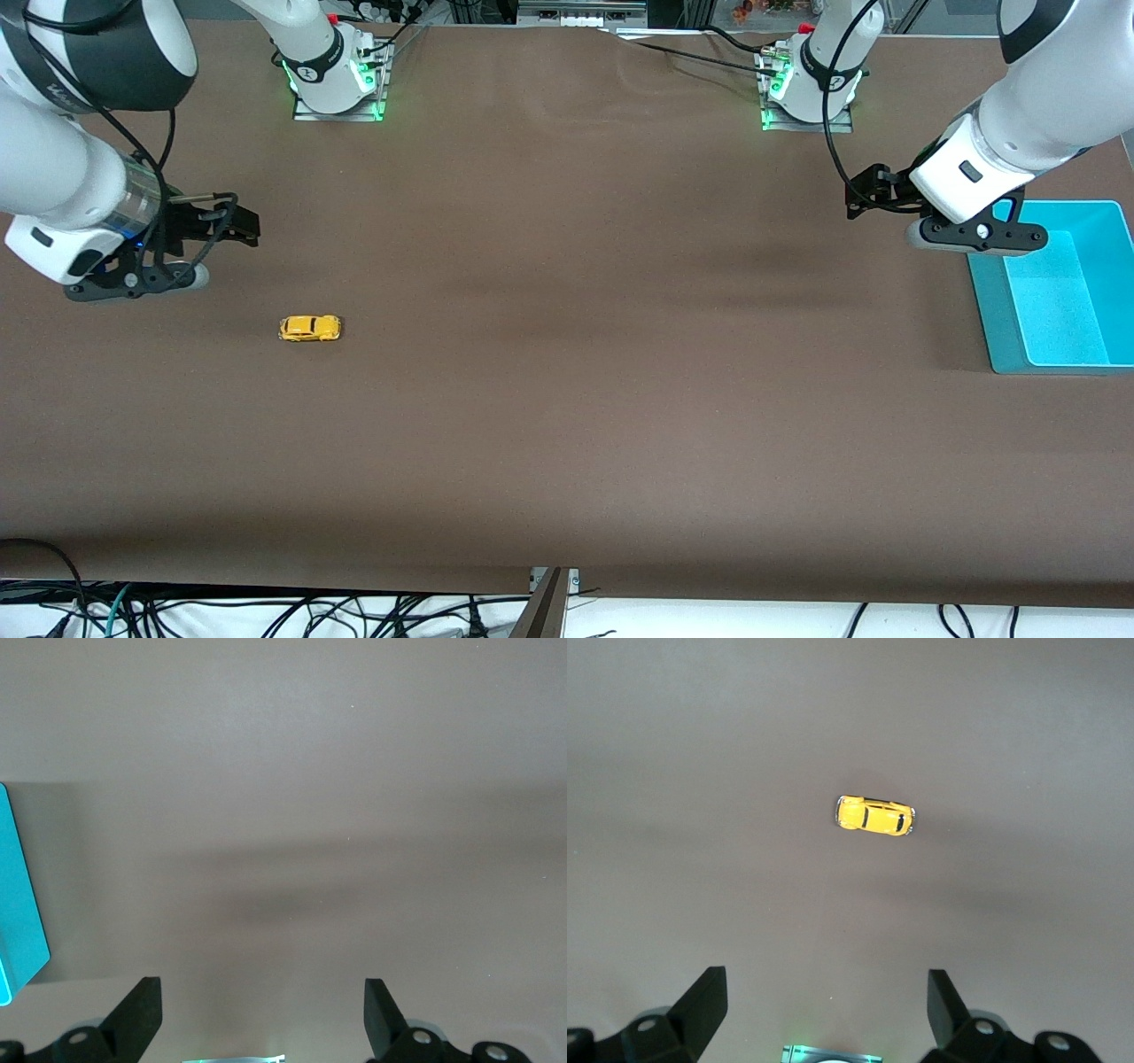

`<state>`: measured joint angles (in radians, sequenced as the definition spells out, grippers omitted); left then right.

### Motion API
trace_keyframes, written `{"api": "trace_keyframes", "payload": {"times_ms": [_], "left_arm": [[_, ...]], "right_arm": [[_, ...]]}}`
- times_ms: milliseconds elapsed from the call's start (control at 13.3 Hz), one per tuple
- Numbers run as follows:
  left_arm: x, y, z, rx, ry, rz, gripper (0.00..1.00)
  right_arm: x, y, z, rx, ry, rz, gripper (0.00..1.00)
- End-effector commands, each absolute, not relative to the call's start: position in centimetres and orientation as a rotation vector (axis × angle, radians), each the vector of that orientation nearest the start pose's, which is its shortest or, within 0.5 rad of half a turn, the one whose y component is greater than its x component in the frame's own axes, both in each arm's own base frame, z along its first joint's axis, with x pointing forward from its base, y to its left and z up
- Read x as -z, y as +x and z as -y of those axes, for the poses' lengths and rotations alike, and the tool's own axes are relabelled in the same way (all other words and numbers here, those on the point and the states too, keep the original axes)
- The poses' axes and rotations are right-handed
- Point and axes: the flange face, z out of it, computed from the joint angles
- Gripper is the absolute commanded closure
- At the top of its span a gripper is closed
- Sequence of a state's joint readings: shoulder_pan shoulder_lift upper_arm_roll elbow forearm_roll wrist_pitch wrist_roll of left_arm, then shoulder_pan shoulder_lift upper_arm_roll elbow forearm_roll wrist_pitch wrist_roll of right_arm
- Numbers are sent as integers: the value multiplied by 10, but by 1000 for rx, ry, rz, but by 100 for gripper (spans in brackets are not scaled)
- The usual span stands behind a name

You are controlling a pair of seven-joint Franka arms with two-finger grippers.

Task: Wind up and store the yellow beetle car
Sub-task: 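Lower the right gripper down onto the yellow car's roof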

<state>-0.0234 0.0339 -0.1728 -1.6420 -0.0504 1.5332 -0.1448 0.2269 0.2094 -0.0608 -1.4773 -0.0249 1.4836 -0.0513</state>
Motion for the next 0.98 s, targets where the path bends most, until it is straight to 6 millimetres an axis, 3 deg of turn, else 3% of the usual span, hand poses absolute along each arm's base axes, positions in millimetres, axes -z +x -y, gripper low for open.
{"api": "trace_keyframes", "payload": {"times_ms": [0,375,901], "left_arm": [[-578,541,111,-240,-3187,-69,0],[-579,541,112,-238,-3188,-72,0],[-579,541,112,-240,-3187,-72,0]], "right_arm": [[-532,598,-93,-352,-3107,710,0],[-469,620,-82,-413,-2826,1394,0],[-359,596,-75,-373,-2472,1873,0]]}}
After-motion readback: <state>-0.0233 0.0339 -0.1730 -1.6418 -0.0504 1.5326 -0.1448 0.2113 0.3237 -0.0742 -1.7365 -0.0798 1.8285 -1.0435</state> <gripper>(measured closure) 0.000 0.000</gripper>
